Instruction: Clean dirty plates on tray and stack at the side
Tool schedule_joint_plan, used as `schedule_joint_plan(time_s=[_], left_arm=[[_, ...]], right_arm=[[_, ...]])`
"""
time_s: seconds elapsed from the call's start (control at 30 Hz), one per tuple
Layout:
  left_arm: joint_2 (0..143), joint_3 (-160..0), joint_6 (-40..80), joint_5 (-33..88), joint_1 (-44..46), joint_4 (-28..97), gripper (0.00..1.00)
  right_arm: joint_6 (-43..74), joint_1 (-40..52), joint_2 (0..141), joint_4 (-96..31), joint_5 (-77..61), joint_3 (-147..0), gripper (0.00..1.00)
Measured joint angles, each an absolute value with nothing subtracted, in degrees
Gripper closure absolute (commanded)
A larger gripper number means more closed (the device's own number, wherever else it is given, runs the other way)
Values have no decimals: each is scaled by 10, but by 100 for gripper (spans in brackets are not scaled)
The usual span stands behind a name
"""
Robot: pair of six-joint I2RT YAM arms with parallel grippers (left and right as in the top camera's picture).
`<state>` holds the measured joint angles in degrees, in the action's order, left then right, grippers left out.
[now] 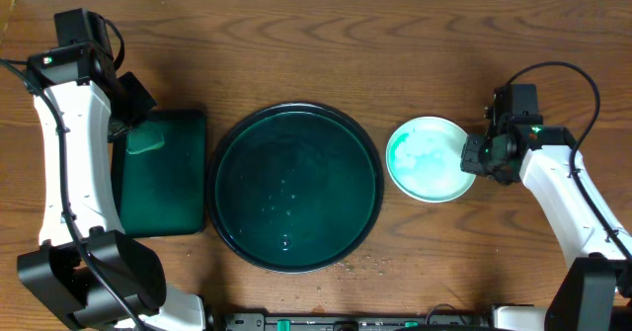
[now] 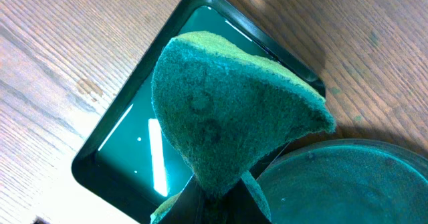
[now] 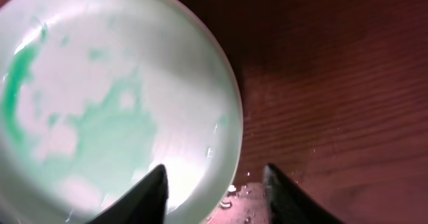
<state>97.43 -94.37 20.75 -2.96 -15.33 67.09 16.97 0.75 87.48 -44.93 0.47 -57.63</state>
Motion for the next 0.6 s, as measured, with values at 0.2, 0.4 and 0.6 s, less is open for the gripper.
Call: schedule_joint_plan(time_s=[0.2, 0.4, 0.6], left_arm=[[974, -944, 206, -30, -153, 671, 87], [974, -944, 207, -30, -153, 680, 86], [974, -944, 205, -31, -153, 686, 57]], right_arm=[[158, 8, 875, -524, -18, -669, 38], [128, 9, 875, -606, -39, -790, 25], [119, 9, 872, -647, -45, -853, 21]])
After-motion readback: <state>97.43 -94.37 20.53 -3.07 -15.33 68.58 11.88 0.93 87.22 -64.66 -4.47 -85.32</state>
